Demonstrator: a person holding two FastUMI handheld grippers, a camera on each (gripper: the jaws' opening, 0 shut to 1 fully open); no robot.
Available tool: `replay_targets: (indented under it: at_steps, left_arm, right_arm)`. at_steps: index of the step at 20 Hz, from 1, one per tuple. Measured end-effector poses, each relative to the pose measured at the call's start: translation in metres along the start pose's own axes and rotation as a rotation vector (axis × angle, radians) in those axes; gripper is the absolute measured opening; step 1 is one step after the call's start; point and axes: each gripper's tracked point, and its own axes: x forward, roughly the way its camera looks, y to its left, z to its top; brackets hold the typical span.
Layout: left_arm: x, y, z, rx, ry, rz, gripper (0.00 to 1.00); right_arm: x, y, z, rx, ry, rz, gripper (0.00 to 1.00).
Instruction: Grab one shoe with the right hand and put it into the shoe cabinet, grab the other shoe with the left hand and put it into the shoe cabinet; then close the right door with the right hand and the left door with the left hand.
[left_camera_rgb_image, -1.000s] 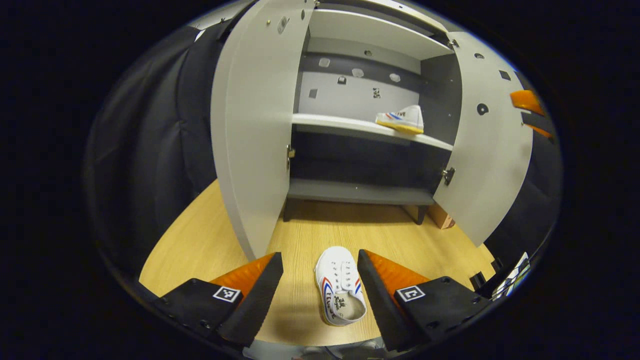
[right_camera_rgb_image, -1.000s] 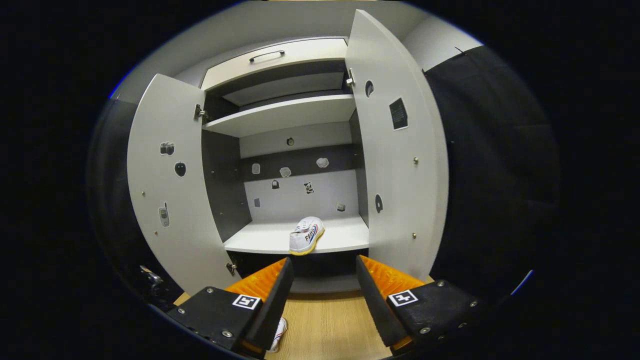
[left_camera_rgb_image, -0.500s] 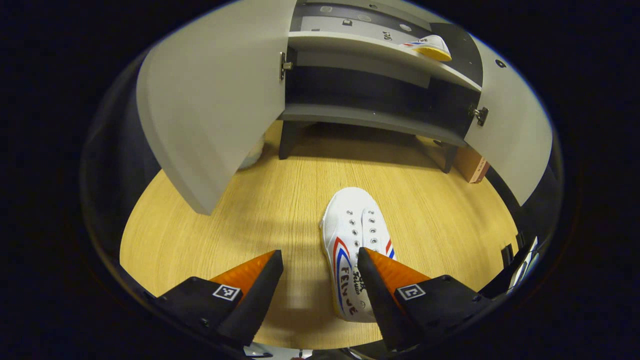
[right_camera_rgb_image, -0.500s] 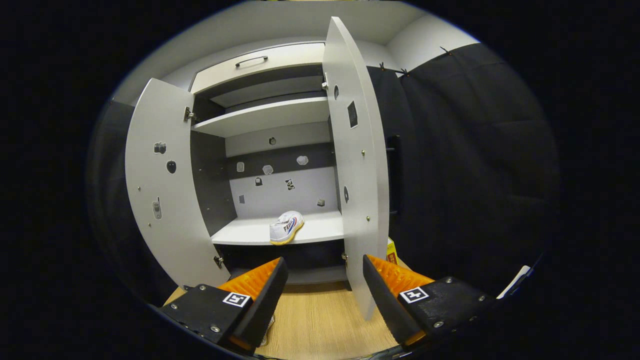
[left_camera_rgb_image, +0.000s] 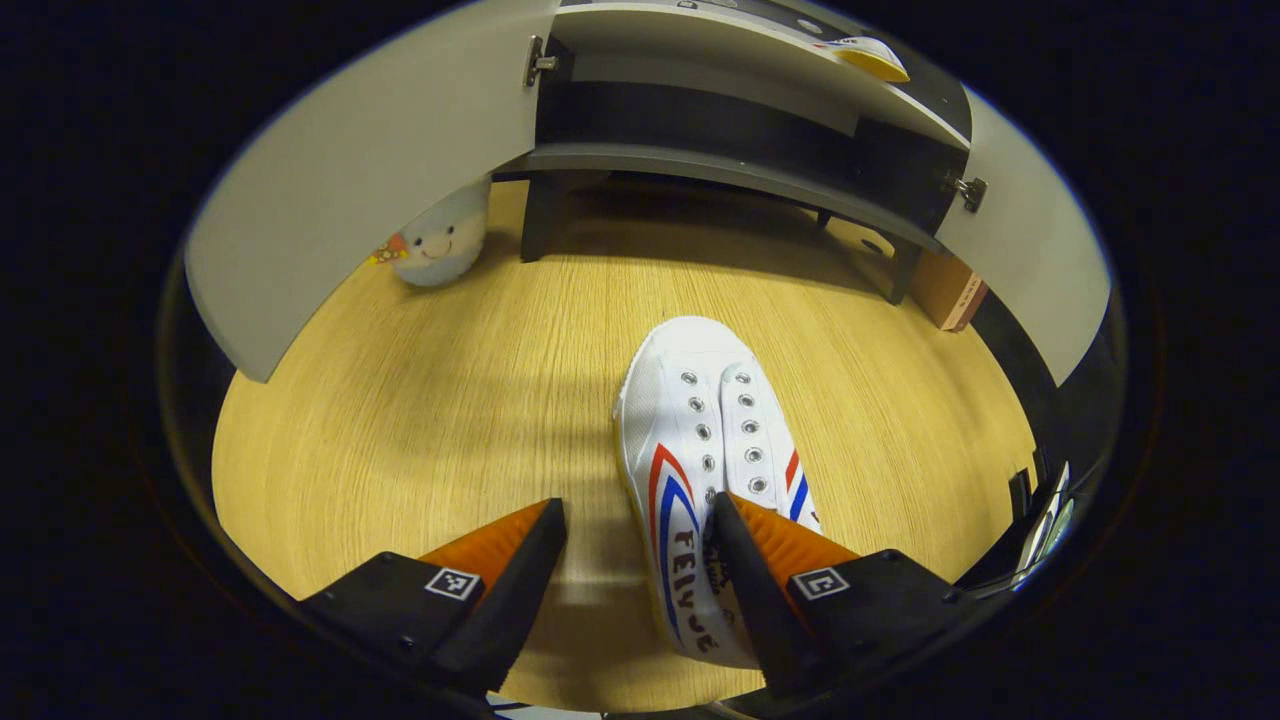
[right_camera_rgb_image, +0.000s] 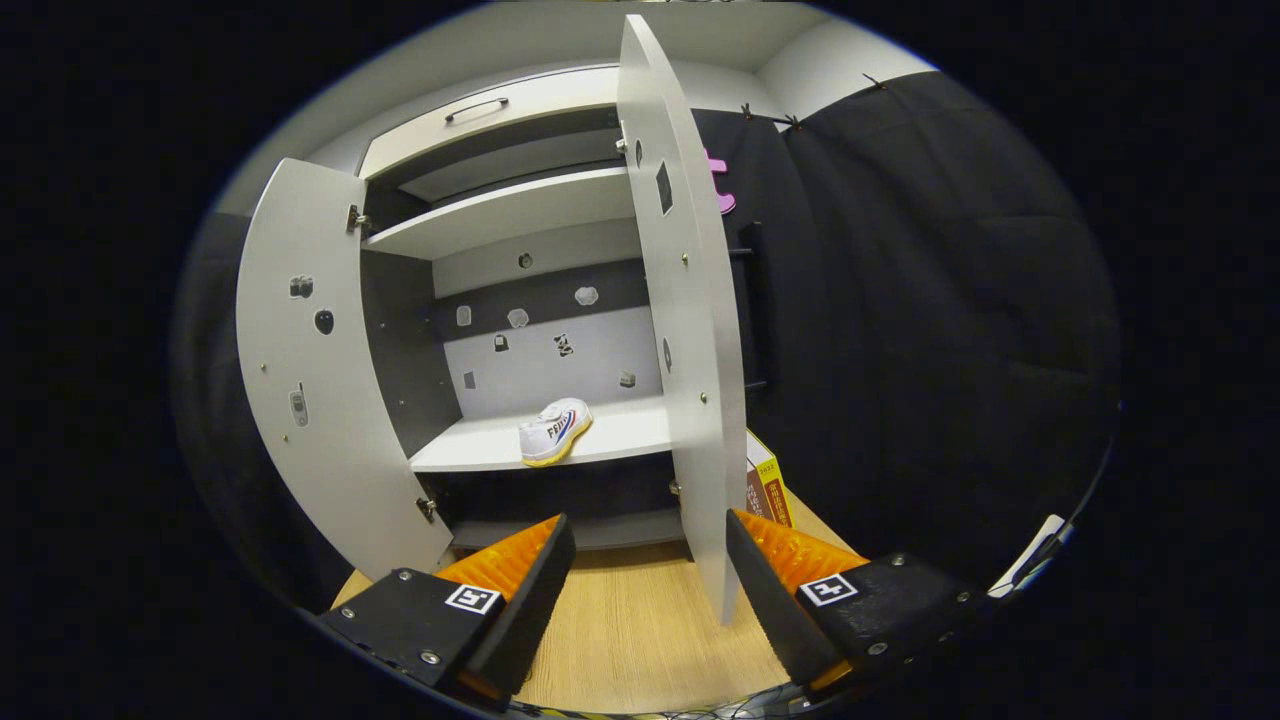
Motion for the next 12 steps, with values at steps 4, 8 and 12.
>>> replay_targets:
  at_steps: [4,8,12]
  left_arm:
    - [0.003,-0.016,-0.002,-0.022,0.019,-0.049,0.8]
    - [0.002,-0.015,-0.002,-0.011,0.085,-0.05,0.49]
    - [0.0,-0.005,0.004,-0.11,0.134,-0.024,0.23]
  right_arm:
    - [0.008,0.004,-0.003,0.009,0.016,0.024,0.93]
    - [0.016,0.006,-0.002,0.014,0.021,0.039,0.93]
    - [0.02,0.01,0.002,0.017,0.022,0.065,0.93]
